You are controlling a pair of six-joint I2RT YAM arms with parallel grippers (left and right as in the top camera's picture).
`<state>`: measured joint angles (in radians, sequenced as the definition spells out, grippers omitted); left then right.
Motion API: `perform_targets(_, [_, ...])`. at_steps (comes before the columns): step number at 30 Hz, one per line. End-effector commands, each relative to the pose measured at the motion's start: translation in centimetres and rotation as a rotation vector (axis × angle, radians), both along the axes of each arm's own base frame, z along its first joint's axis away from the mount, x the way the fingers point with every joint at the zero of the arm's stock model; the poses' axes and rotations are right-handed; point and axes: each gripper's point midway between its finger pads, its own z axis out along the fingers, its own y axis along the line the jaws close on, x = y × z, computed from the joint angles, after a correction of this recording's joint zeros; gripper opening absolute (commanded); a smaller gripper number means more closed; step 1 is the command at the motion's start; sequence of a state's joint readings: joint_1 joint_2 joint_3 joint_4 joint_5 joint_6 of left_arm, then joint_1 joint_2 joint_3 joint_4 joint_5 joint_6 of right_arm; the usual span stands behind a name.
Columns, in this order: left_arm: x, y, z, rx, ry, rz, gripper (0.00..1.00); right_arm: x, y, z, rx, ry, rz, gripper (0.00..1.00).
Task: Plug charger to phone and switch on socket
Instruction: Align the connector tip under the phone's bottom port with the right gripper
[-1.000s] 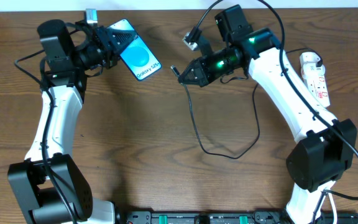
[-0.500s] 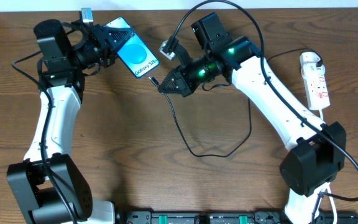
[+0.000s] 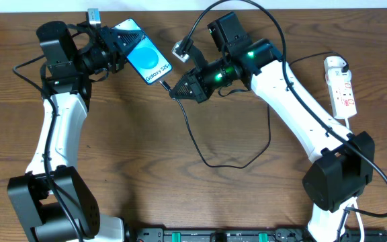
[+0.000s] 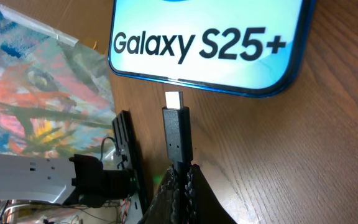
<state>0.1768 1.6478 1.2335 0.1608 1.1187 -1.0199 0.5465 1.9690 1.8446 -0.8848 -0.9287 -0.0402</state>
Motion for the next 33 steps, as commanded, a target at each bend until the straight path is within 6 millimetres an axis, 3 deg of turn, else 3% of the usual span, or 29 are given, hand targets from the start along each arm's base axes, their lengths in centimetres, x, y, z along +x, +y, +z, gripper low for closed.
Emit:
perform_targets(1, [0.26, 0.38, 0.92, 0.018, -0.045, 0.002, 0.07, -0.13, 0.05, 0.52, 0.026, 0.011, 0.012, 0.01])
perform_targets(33, [0.25, 0.36, 0.74, 0.025, -0.045, 0.002, 0.07, 0.39, -0.42, 0.69, 0.036, 0.012, 0.001, 0.01])
